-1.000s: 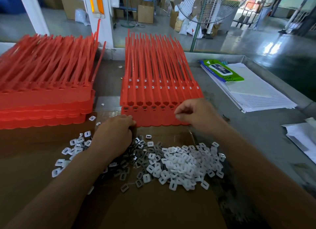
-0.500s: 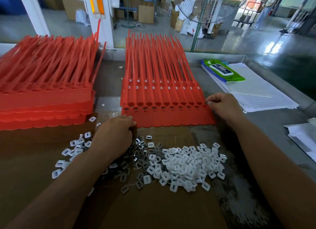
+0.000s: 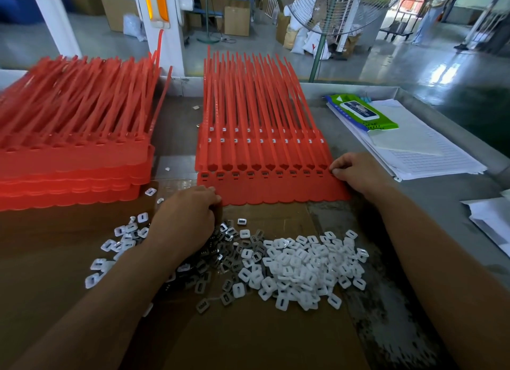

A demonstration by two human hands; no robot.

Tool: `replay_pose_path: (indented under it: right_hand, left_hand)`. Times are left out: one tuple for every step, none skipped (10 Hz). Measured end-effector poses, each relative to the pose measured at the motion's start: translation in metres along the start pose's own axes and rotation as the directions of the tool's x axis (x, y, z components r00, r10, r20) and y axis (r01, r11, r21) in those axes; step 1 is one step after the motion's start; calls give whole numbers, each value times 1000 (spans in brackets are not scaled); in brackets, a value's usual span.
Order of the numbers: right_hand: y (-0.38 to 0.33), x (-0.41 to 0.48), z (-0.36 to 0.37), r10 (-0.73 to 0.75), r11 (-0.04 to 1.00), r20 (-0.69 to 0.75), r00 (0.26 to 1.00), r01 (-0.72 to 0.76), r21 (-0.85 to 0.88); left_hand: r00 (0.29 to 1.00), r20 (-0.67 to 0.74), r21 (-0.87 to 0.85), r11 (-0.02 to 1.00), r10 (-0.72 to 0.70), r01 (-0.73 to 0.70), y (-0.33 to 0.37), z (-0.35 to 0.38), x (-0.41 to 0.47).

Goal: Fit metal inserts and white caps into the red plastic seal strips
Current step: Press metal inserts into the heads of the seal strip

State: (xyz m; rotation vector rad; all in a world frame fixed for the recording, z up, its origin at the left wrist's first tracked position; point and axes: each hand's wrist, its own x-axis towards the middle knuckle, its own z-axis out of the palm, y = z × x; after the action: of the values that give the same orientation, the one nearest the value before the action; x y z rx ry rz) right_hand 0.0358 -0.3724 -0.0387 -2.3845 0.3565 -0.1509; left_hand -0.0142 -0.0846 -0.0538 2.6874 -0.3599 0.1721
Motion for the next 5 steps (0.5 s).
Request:
replay_pose_path:
  right_hand:
    - [1,1,1,40,995,-21,999,-38,87]
    - [0,1,1,82,984,-34,996,-75,162]
    - [-2,1,0,118,968,-58,991,-101,230]
    - [-4,2,0,158,958,-45,986,-143,248]
    - [-3,1,-1,149,962,-34,988,-137,235]
  left_hand:
    - [1000,0,-5,1000,-5,5,0,0,0]
    - [1000,3,-3,1000,-7,7,0,0,0]
    - [1000,6,0,1000,-5,5,0,0,0]
    - [1000,4,4,1000,-4,4,-1,0,0]
    - [1000,6,4,1000,-2,2,-1,0,1]
